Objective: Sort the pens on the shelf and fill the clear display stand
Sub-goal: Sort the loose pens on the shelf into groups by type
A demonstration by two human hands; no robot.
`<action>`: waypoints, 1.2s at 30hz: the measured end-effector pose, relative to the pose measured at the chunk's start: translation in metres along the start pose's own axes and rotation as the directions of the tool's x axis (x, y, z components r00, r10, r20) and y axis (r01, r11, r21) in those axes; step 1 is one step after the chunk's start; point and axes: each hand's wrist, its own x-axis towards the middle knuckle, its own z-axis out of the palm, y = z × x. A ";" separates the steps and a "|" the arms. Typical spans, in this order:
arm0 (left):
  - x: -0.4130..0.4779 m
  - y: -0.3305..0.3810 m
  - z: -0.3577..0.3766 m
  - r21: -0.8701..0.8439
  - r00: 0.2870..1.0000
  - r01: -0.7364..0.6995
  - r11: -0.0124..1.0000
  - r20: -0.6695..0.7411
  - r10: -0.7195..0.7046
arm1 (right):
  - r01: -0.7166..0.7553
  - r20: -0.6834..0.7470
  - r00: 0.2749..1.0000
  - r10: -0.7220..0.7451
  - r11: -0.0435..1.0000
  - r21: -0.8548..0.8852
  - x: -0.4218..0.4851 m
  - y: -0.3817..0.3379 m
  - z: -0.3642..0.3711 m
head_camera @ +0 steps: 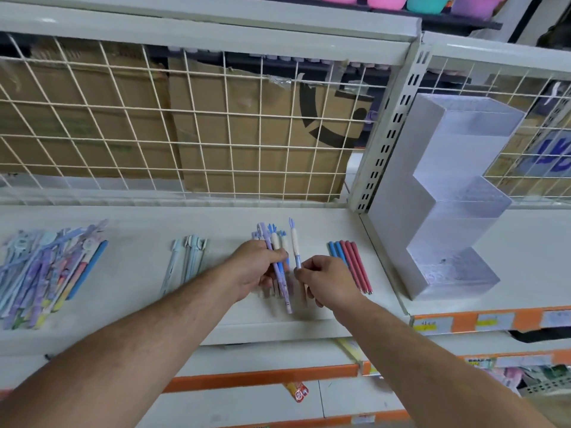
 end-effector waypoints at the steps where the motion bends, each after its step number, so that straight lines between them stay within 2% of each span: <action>1: -0.001 -0.001 -0.006 0.002 1.000 0.000 1.000 -0.014 0.000 | 0.004 -0.006 1.000 -0.004 0.999 -0.038 0.003 -0.001 0.004; 6: -0.005 -0.003 -0.040 -0.007 0.997 0.011 1.000 -0.083 -0.012 | 0.029 -0.068 0.997 -0.046 0.974 -0.227 0.018 -0.009 0.027; 12: -0.004 -0.005 -0.066 -0.034 0.993 0.041 0.999 -0.106 -0.044 | 0.002 -0.160 0.986 -0.054 0.950 -0.312 0.028 -0.013 0.042; 21: 0.003 -0.006 -0.073 -0.014 0.998 0.048 0.999 -0.050 -0.049 | -0.043 -0.224 0.974 -0.035 0.941 -0.336 0.033 -0.014 0.046; 27: 0.005 -0.003 -0.071 -0.002 0.999 0.045 0.999 -0.023 -0.045 | -0.054 -0.211 0.977 -0.016 0.945 -0.322 0.034 -0.015 0.046; 31: 0.008 -0.002 -0.071 0.012 0.999 0.036 0.999 -0.013 -0.036 | 0.019 -0.211 0.974 -0.083 0.957 -0.289 0.025 -0.020 0.047; 33: 0.010 -0.002 -0.070 0.005 0.999 0.034 0.999 -0.008 -0.034 | 0.077 -0.156 0.982 -0.111 0.975 -0.208 0.017 -0.026 0.050; 36: 0.010 -0.002 -0.067 -0.024 0.999 0.033 0.999 0.010 -0.033 | 0.080 0.014 0.997 -0.080 0.997 -0.013 0.003 -0.034 0.055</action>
